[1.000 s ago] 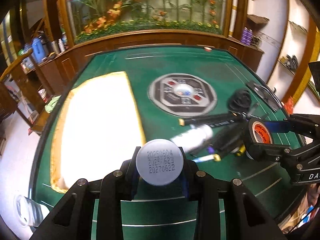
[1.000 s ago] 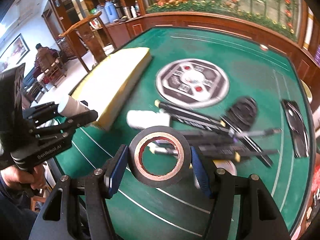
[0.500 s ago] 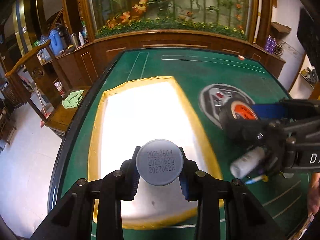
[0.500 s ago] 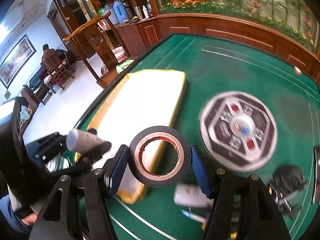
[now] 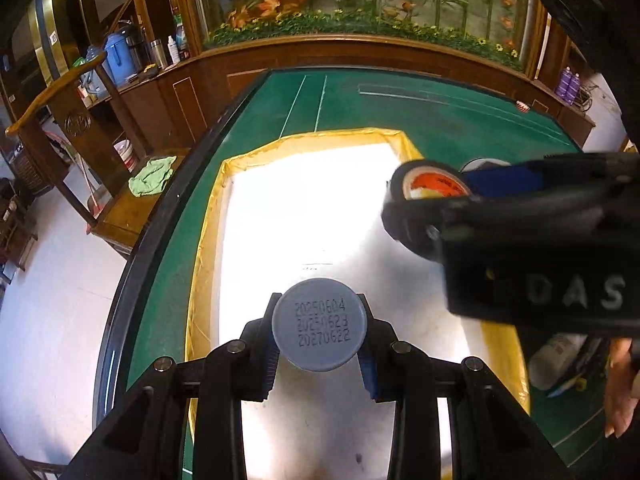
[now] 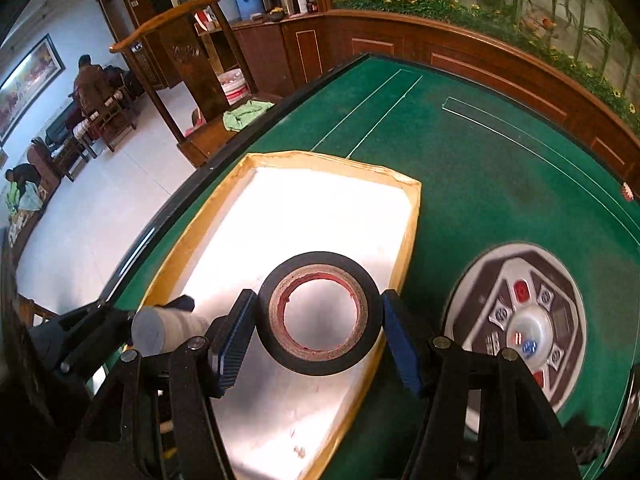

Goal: Organize rigid objects
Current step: 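Carry the bottle and tape into the yellow-rimmed tray and open both grippers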

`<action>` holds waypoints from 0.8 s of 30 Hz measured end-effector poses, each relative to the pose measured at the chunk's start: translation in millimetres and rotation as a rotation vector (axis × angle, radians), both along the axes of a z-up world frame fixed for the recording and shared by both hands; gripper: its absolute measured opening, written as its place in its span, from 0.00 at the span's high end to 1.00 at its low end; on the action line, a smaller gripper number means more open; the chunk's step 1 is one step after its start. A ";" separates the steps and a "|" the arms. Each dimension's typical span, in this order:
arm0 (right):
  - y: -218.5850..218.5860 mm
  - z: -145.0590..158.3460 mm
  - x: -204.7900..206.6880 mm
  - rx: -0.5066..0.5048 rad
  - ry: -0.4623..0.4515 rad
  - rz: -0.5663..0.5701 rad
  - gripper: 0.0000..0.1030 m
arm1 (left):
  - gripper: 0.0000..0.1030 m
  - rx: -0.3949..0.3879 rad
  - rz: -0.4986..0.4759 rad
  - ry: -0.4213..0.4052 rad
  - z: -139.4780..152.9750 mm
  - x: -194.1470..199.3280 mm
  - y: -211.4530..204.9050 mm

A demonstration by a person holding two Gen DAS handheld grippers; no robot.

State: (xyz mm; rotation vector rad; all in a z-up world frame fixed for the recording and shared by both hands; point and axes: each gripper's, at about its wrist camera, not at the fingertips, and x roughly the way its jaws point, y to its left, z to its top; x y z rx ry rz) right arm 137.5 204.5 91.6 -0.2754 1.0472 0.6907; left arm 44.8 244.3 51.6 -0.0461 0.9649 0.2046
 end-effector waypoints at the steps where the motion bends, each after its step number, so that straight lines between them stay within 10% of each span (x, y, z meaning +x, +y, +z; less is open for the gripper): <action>1: 4.4 -1.9 3.3 -0.006 -0.004 0.007 0.40 | 0.66 -0.001 0.002 0.005 -1.9 1.4 0.3; 24: 38.1 -39.0 33.2 -0.127 -0.011 0.035 0.40 | 0.63 -0.042 0.065 0.042 -22.2 19.8 12.3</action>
